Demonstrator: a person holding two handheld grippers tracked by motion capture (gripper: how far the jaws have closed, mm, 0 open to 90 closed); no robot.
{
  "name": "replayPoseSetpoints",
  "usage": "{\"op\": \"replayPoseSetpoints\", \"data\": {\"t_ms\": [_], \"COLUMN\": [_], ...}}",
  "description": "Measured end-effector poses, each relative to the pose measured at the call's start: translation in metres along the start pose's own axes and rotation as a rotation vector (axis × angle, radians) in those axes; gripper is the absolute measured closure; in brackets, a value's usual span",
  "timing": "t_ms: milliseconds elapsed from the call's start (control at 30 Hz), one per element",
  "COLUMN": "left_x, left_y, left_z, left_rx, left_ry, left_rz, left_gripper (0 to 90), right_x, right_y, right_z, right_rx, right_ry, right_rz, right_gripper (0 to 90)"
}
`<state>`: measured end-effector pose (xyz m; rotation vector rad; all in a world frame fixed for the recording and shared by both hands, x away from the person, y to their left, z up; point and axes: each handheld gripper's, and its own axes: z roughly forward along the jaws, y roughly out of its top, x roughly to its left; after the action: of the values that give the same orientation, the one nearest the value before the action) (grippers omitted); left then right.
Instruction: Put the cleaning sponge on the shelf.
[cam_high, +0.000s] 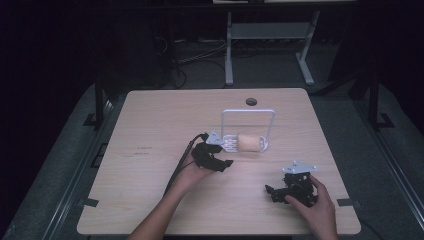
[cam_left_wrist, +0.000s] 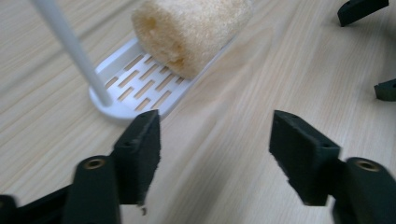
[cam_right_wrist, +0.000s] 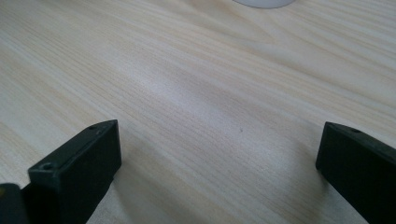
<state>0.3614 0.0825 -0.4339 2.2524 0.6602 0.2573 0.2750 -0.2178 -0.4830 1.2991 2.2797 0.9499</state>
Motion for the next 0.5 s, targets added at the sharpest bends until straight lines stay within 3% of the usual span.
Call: {"op": "replayPoseSetpoints", "data": {"t_ms": [267,500], "left_x": [0.003,0.004], "left_y": [-0.015,-0.032], "left_z": [-0.022,-0.038], "left_rx": [-0.021,-0.023], "left_ry": [0.019,0.033], "left_rz": [0.000,0.000], "left_gripper": [19.3,14.9], "right_x": [0.000,0.000], "right_y": [0.000,0.000], "right_z": [0.000,0.000], "right_rx": [0.000,0.000], "right_ry": [0.002,0.000], "right_rz": [0.000,0.000], "right_gripper": [0.0,0.0]}}
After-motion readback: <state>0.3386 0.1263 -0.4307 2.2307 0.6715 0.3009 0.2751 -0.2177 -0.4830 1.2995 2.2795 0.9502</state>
